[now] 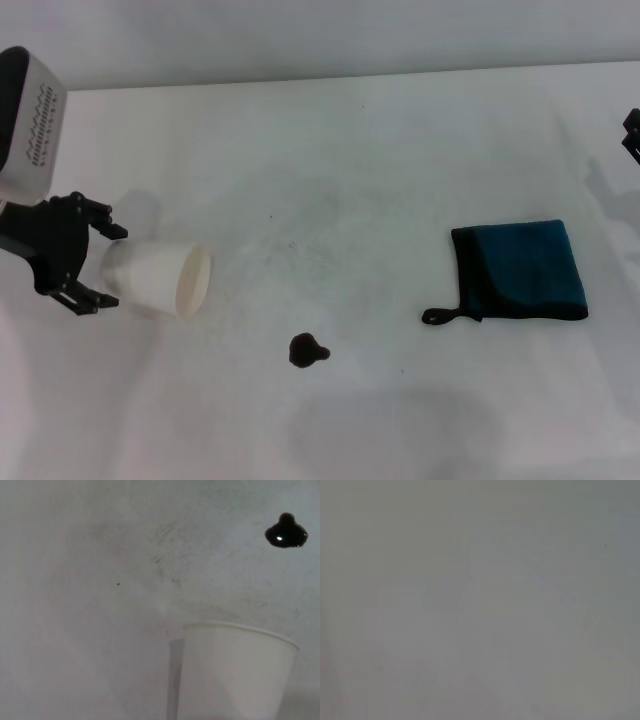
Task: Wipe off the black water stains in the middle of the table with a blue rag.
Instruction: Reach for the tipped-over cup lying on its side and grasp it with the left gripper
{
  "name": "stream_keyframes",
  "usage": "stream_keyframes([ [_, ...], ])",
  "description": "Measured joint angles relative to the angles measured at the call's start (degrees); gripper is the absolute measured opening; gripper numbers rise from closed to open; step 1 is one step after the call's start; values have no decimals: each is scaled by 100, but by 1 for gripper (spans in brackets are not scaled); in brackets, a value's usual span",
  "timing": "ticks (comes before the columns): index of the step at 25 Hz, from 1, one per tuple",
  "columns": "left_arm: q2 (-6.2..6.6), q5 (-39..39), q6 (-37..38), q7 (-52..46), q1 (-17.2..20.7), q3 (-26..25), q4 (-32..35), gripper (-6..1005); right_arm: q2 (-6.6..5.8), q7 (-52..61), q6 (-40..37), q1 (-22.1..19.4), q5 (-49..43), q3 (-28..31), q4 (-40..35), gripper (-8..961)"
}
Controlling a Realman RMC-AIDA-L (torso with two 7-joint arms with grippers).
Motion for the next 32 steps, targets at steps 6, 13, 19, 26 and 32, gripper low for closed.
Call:
stream_keyframes([
  [6, -1, 5, -56, 328, -103, 0, -8, 867, -2, 1, 9, -8, 1, -26, -8, 851],
  [13, -12, 4, -544, 446, -186, -1, 421, 865, -10, 1, 25, -93, 1, -39, -9, 852],
  [19, -13, -44, -1071, 375, -129, -8, 818, 863, -18, 1, 58, -169, 1, -31, -29, 852],
  [26, -4, -59, -1811, -27, 1, -8, 1533, 861, -26, 1, 56, -182, 1, -9, -60, 852],
  [32, -1, -67, -1831, -125, 1, -13, 1619, 860, -27, -2, 25, -173, 1, 1, -69, 851],
])
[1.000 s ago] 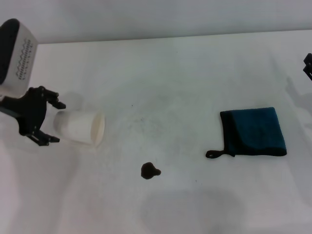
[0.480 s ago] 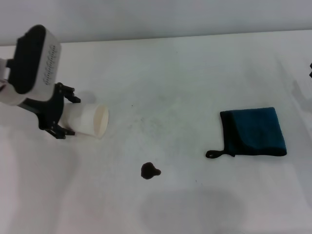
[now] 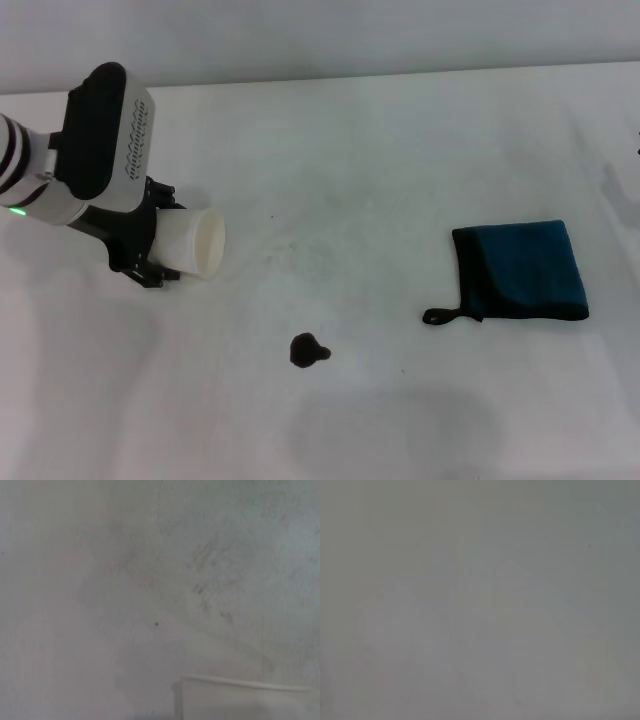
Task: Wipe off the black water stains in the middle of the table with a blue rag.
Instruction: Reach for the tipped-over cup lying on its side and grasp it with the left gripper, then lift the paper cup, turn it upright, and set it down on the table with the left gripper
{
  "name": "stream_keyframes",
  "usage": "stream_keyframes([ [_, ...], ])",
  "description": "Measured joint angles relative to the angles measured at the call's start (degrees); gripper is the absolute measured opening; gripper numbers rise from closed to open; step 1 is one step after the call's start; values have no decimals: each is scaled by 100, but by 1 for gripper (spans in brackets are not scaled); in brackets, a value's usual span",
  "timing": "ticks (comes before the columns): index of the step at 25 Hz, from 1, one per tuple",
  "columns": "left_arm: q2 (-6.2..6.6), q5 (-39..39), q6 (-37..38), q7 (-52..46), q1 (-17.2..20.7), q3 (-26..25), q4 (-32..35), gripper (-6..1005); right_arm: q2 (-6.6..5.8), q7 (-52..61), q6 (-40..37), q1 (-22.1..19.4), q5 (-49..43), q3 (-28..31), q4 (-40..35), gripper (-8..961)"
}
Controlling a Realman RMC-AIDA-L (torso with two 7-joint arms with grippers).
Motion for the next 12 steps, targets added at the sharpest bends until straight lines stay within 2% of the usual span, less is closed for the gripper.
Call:
stream_keyframes([
  [5, -4, -125, 43, -85, -22, -4, 14, 858, 0, -13, -10, 4, 3, 12, -1, 851],
  [7, -1, -244, 46, -103, -23, -4, 14, 802, 0, -15, -15, 9, 2, 12, -1, 851],
  [10, 14, -752, 109, -104, 5, -4, -22, 717, 0, -21, -26, 24, 1, 13, -1, 852],
  [12, 31, -1262, 320, -81, 48, -4, -71, 706, 0, -22, -28, 32, 0, 13, 0, 852],
])
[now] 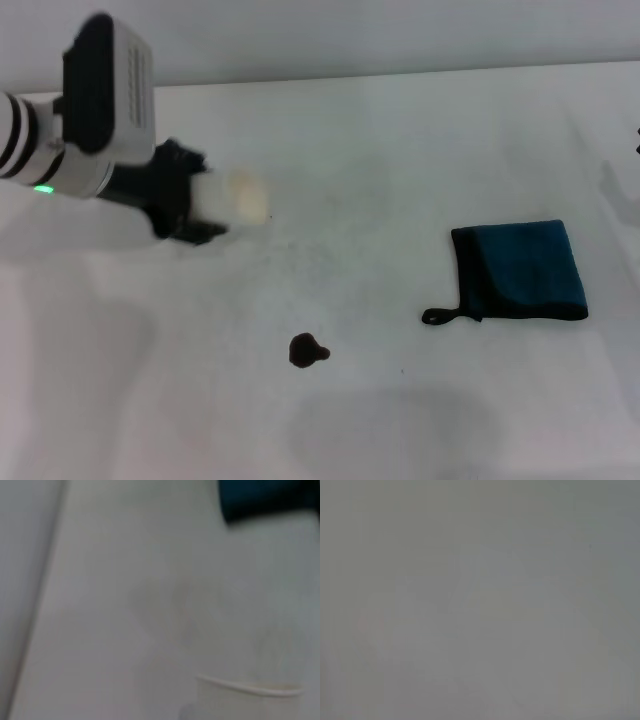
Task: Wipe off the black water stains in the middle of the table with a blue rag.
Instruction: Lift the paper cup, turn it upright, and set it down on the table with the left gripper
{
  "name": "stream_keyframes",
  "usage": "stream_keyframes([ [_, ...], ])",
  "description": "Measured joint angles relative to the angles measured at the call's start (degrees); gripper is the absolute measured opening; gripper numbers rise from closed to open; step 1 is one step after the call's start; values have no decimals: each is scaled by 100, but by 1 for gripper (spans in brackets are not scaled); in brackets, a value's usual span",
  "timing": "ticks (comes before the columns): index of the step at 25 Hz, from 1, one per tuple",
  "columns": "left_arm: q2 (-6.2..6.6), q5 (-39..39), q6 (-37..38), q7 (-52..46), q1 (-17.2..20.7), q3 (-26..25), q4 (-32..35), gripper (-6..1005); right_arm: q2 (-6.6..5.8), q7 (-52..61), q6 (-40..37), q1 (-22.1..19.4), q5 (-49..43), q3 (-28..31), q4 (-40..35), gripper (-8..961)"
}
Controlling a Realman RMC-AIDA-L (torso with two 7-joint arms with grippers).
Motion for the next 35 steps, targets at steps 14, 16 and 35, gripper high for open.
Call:
stream_keyframes([
  [14, -13, -2797, 939, 968, 1370, 1, 383, 613, 0, -10, -11, 20, 0, -53, -157, 851],
  [16, -16, -3076, 923, 1273, 1663, 1, 536, 607, 0, -24, -12, 20, 0, -57, -166, 851],
  [35, -24, -6026, 806, 3694, 3966, -8, 2422, 603, -9, -43, 15, -124, 0, -62, -230, 852],
])
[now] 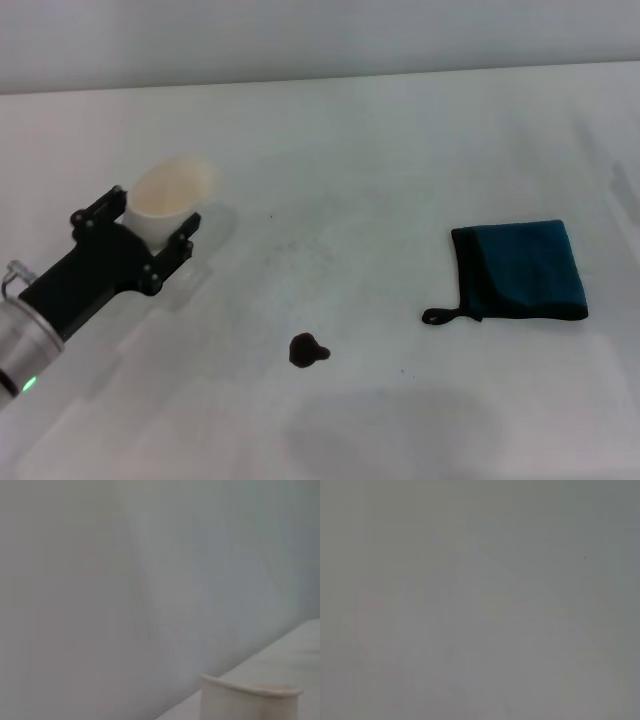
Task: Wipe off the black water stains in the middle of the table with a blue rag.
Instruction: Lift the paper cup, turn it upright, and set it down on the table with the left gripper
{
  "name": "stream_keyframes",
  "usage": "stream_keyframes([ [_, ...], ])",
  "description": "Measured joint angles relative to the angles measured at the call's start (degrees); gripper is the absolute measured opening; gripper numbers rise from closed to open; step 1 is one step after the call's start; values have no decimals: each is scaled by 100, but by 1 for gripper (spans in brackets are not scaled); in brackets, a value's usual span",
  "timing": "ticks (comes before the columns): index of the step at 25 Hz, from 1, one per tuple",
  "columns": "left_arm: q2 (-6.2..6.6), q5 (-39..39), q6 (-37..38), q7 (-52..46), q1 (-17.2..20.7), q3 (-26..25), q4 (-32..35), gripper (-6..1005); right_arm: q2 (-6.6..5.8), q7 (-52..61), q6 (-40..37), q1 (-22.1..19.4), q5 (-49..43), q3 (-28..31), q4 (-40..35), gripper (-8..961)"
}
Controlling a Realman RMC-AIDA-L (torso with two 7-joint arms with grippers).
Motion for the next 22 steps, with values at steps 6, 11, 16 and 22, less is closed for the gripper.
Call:
stream_keyframes([
  [6, -17, -331, -382, 50, 281, -2, 339, 602, 0, -2, -17, -15, 0, 0, 10, 852],
  [11, -18, -311, -712, 68, 340, -2, 485, 612, 0, -3, -30, -14, 0, 0, 11, 851],
  [16, -17, -283, -1093, 77, 260, -1, 498, 693, 0, -3, -53, -14, 0, 0, 25, 851],
  [22, -24, -264, -1314, 556, 259, -1, 649, 742, 0, -3, -59, -14, 0, 0, 46, 852],
])
